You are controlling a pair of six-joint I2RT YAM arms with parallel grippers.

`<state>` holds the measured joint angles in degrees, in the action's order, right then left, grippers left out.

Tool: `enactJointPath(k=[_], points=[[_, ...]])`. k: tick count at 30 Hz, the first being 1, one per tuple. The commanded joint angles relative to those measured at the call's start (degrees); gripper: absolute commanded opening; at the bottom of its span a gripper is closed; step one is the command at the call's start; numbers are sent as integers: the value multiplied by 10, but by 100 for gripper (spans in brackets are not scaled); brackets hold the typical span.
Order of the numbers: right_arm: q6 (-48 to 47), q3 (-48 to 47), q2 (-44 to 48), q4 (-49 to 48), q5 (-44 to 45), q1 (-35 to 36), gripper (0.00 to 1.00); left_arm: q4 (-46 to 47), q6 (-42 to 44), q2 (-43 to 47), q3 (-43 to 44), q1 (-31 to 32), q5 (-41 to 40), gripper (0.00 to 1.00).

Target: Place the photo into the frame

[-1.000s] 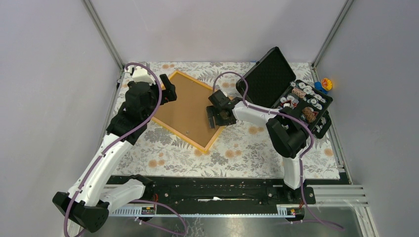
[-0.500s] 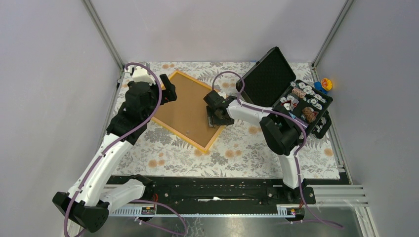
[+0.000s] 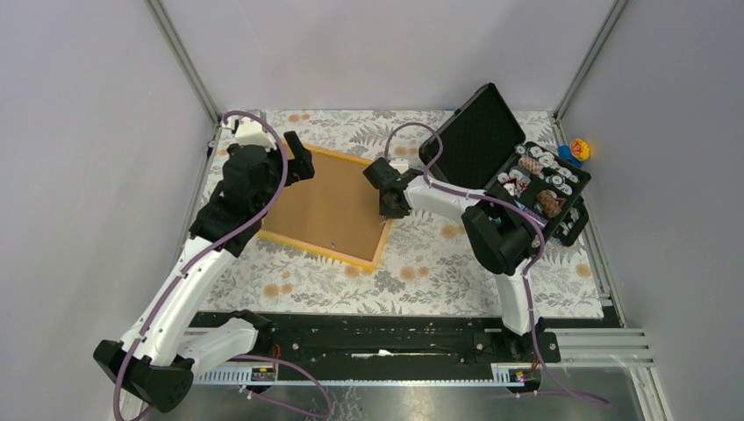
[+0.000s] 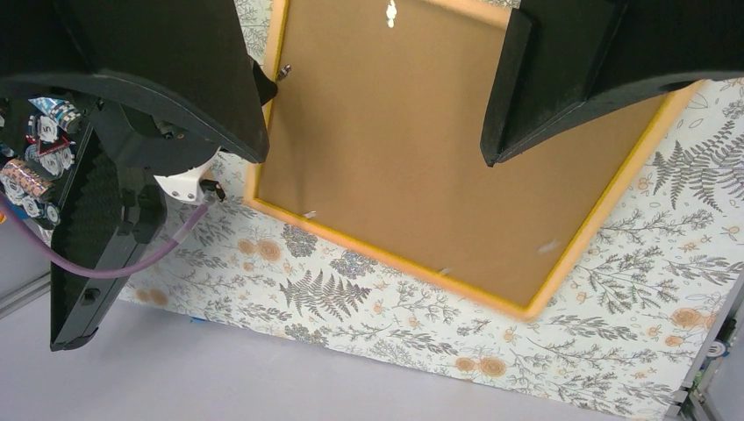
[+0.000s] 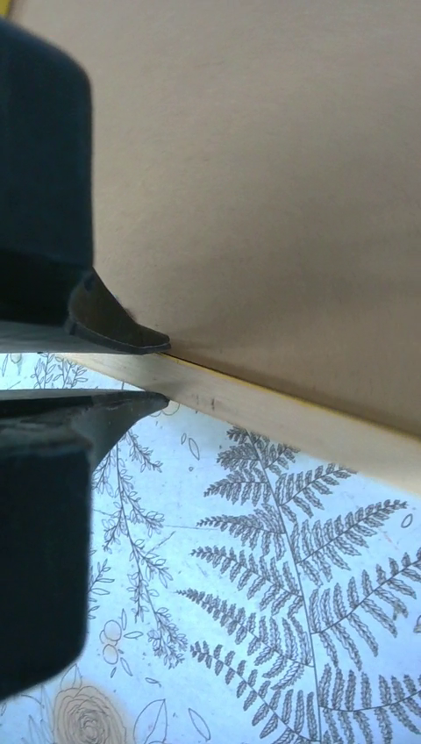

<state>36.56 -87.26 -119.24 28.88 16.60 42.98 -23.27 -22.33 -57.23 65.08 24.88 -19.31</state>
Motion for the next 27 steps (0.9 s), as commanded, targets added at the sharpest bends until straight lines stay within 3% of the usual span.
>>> enactJointPath(k=[1,6,10,18,23,27], points=[[-49,0,-5,-6,-26,10,9,32,-2,-7,-4,8,7,99],[-65,-4,16,-17,-5,10,21,25,-8,-52,-2,23,-11,99],[-75,18,48,-29,0,10,47,30,-27,-81,-2,22,-26,99],[-93,103,129,-73,-43,10,84,-12,-78,-109,37,18,3,99],[-100,160,176,-94,-112,11,94,-55,-112,-159,53,2,39,99],[-82,191,207,-82,-104,11,100,-81,-119,-183,60,-10,43,99]])
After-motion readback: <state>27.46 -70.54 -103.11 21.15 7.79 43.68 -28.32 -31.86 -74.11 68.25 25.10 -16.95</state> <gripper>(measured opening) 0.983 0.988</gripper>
